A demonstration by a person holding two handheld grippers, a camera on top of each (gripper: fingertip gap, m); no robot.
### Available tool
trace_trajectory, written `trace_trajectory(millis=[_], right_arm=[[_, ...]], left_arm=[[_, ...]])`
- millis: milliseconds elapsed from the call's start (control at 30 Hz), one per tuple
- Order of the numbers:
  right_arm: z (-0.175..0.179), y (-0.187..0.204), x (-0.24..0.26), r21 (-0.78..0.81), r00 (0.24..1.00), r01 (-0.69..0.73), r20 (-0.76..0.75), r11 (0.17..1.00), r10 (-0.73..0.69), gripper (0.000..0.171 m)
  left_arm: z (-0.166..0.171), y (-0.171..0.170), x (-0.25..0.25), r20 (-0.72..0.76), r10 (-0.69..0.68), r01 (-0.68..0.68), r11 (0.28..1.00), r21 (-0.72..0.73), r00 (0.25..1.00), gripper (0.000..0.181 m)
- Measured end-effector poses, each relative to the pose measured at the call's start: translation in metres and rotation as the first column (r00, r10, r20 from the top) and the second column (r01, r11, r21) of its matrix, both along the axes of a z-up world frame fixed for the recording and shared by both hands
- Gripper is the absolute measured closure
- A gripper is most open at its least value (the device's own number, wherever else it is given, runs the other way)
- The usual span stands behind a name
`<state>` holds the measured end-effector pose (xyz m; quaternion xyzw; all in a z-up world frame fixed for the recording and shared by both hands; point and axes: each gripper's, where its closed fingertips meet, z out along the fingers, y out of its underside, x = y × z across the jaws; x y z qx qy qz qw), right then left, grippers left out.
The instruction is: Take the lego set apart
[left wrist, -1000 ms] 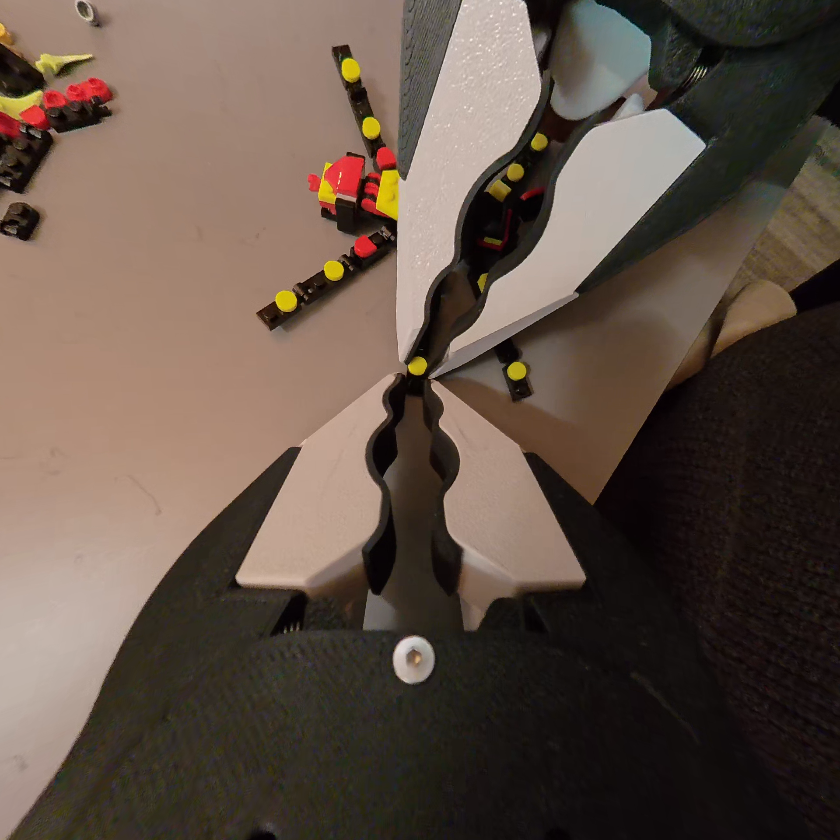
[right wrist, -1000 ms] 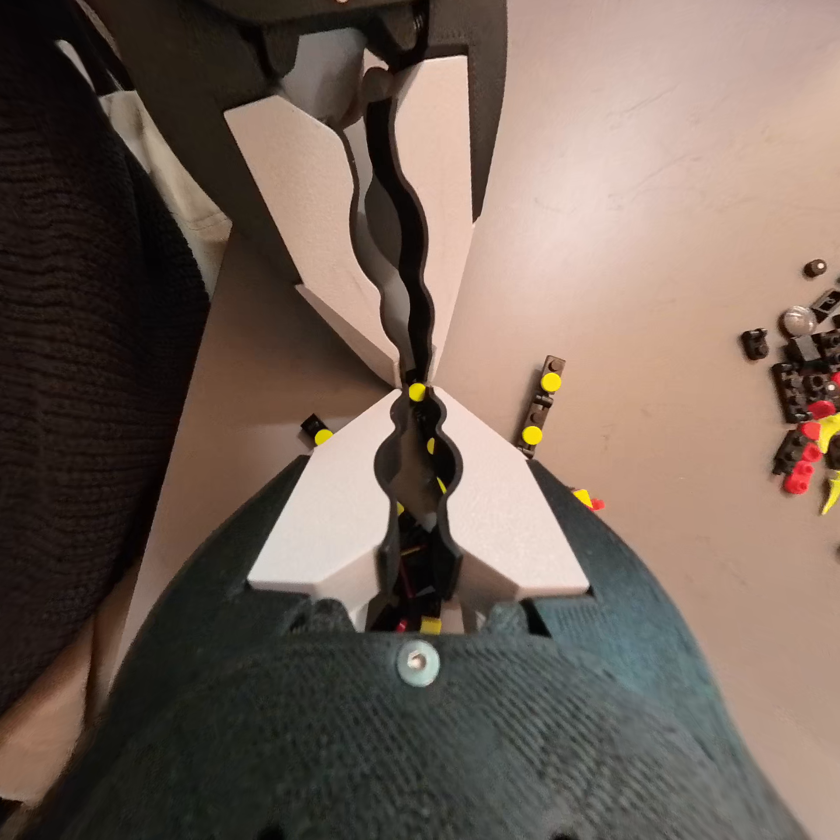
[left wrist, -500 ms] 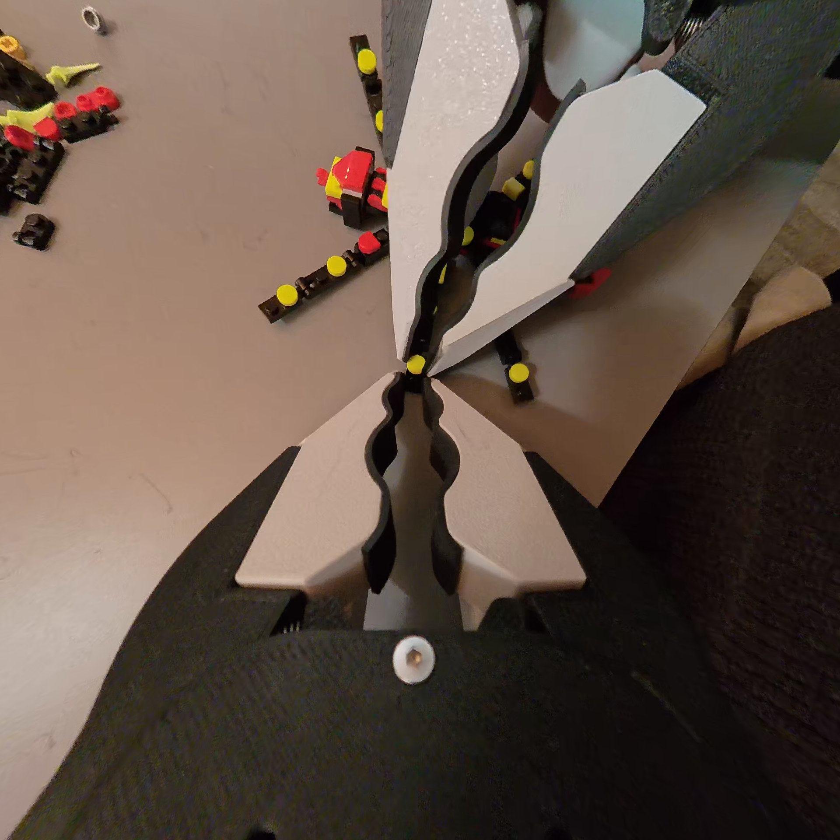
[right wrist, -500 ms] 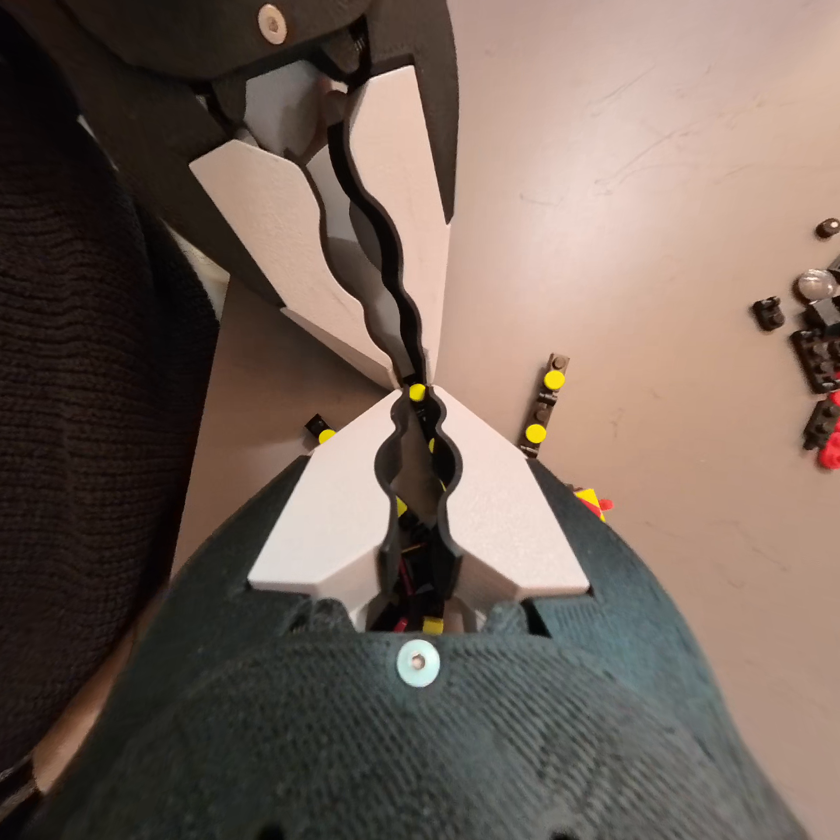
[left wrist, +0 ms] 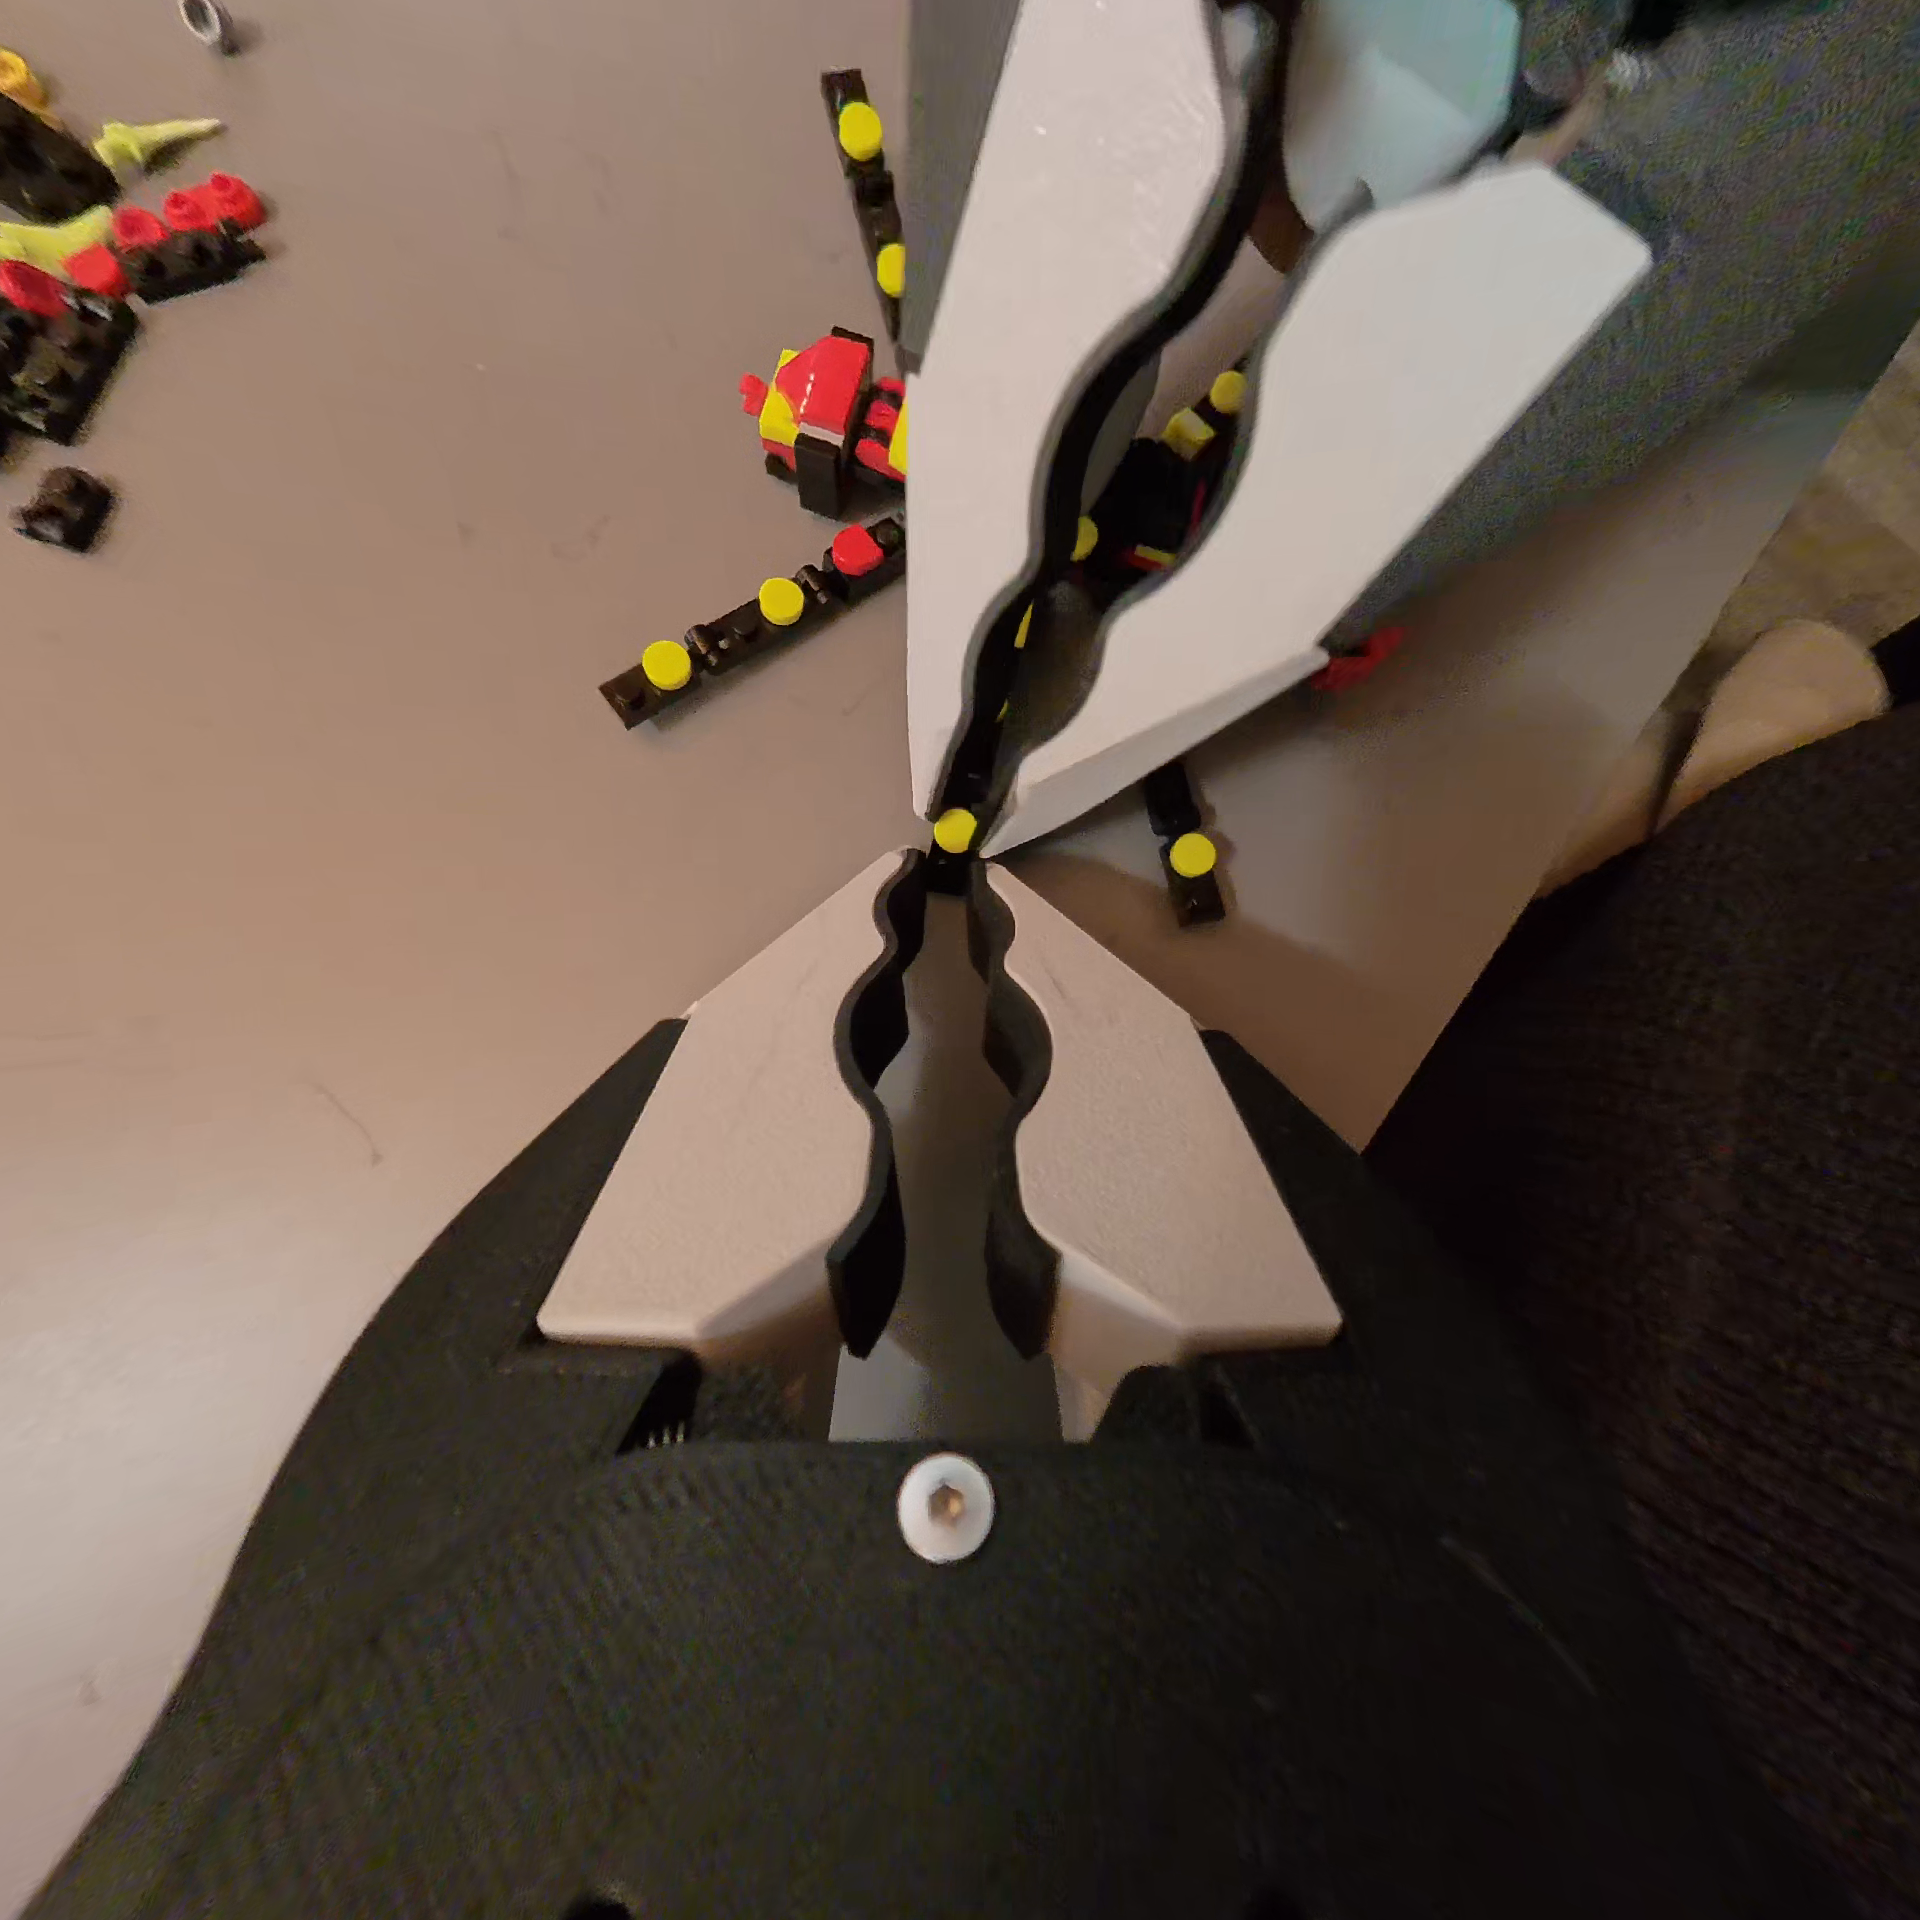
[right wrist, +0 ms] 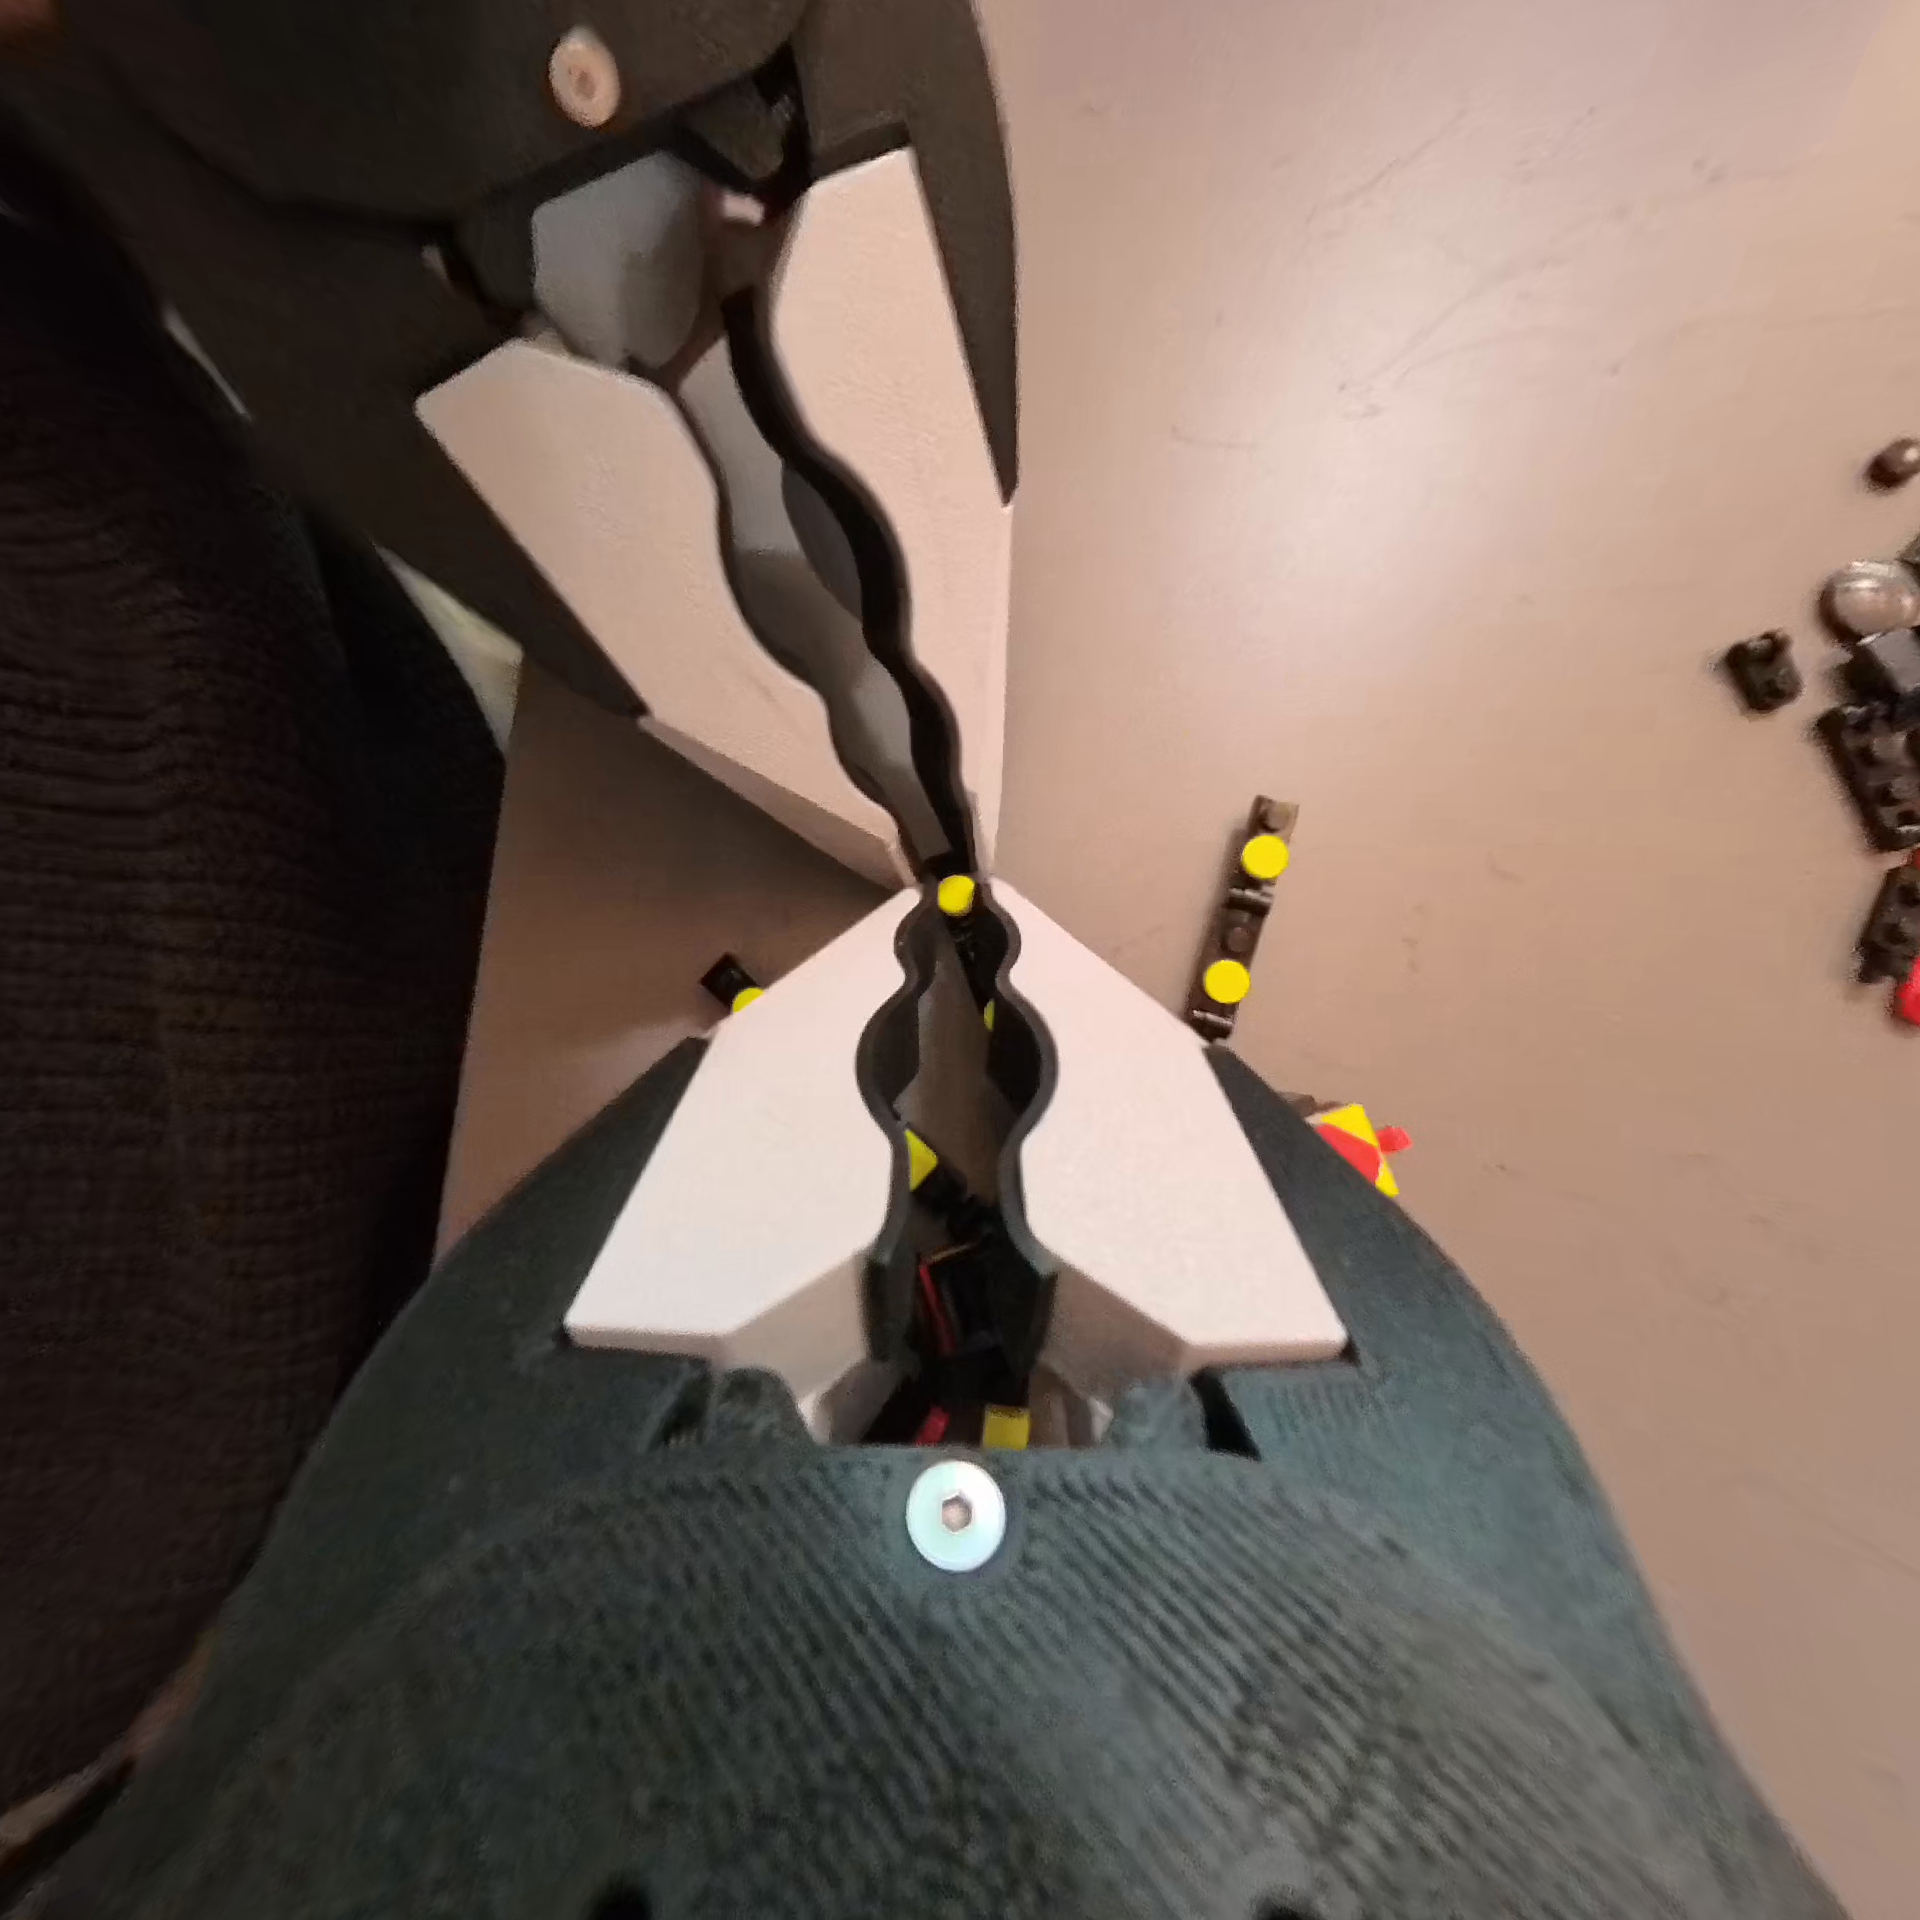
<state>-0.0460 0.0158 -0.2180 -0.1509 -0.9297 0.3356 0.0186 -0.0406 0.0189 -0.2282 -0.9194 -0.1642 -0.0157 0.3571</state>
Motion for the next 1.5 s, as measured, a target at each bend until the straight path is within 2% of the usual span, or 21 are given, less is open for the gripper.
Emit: trace_trajectory(millis=[67,167,400,700,867,1000,1167,1500], right_arm=[[-0.0021,0.0008,0.0010,0.077,0.996,-0.032,-0.081,0.997,0.038,0.164],[-0.0036,0.0011,0.0010,0.162,0.981,-0.049,-0.180,0.986,0.079,0.164],[-0.0044,0.0021,-0.0005,0.113,0.993,-0.049,-0.098,0.992,0.061,0.159],[-0.0046,-0.0011,0.0023,0.131,0.977,-0.170,-0.108,0.977,0.185,0.164],[-0.0043,-0.0033,0.0037,0.129,0.970,-0.197,-0.116,0.972,0.212,0.165],[-0.0044,-0.0039,0.0043,0.136,0.975,-0.186,-0.099,0.973,0.200,0.165],[-0.0034,-0.0073,0.0050,0.117,0.970,-0.171,-0.155,0.978,0.188,0.167],[-0.0022,-0.0076,0.0052,0.039,0.985,-0.128,-0.113,0.991,0.132,0.166]], left_arm=[[0.0007,0.0006,0.0010,0.066,0.013,-0.015,1.000,0.027,0.998,0.174],[0.0010,0.0007,0.0012,0.079,0.011,-0.014,0.999,0.033,0.997,0.174],[0.0013,0.0011,0.0012,0.067,0.004,-0.006,0.999,0.038,0.998,0.175],[0.0016,0.0007,0.0013,0.029,-0.023,0.022,0.999,0.033,0.999,0.175],[0.0016,-0.0006,0.0023,0.057,-0.024,0.022,0.999,0.037,0.998,0.176],[0.0019,-0.0004,0.0027,0.080,-0.010,0.008,1.000,0.029,0.997,0.176],[0.0014,-0.0036,0.0040,0.108,0.030,-0.027,0.999,-0.027,0.994,0.176],[0.0008,-0.0052,0.0047,0.094,0.027,-0.022,0.998,-0.054,0.995,0.175]])
